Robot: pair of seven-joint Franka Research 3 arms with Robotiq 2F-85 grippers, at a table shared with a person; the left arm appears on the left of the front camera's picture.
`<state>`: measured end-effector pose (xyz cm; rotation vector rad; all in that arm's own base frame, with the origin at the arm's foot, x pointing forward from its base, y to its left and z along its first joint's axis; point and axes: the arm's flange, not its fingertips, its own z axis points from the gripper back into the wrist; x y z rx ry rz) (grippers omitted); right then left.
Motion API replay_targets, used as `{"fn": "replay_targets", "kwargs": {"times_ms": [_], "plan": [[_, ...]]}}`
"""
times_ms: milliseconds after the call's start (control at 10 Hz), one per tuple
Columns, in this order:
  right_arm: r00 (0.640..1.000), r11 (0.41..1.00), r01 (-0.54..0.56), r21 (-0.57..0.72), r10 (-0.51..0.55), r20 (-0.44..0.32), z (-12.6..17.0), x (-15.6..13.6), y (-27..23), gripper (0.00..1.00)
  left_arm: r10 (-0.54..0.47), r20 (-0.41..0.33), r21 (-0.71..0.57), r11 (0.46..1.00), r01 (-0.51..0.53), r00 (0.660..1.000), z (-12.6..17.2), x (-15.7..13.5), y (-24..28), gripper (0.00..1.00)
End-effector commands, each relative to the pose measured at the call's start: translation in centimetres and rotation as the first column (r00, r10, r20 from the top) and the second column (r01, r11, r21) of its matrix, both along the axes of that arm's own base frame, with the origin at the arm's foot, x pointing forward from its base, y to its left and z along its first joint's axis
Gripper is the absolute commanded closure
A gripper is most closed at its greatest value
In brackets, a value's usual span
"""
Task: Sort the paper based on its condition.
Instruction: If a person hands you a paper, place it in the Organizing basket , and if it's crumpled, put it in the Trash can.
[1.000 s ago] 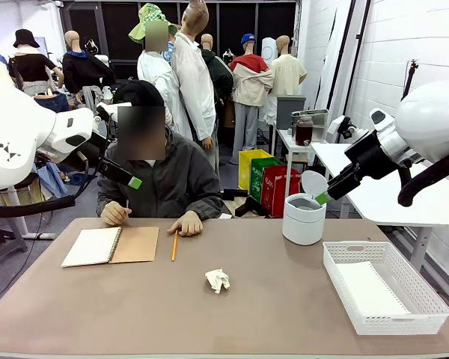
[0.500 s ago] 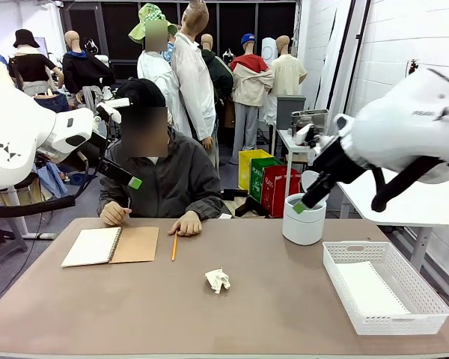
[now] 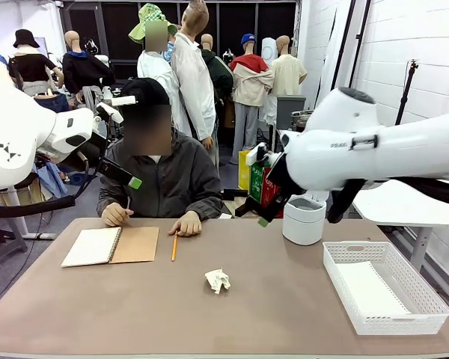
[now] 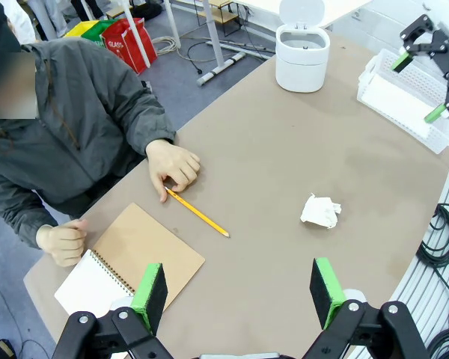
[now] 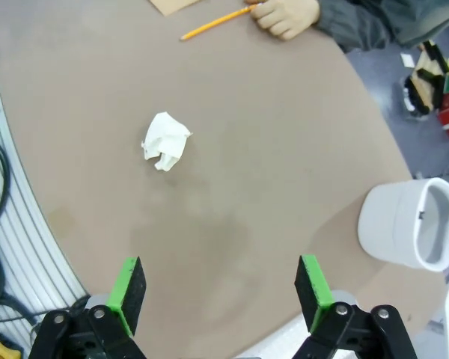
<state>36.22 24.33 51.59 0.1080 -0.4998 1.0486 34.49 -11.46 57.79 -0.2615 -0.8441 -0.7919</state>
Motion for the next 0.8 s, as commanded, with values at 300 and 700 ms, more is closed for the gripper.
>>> {"fn": "replay_targets", "kwargs": {"times_ms": [300,700], "plan": [[1.000,1.000,-0.002,-0.014,0.002,-0.026,-1.2,0.8,0.8,0.00,-0.002,-0.009,-0.003,1.000,0.002,1.000,0.1,0.0,0.2,0.00],[1.000,1.000,-0.002,-0.014,0.002,-0.026,-1.2,0.8,0.8,0.00,-0.002,-0.009,-0.003,1.000,0.002,1.000,0.1,0.0,0.2,0.00]]}}
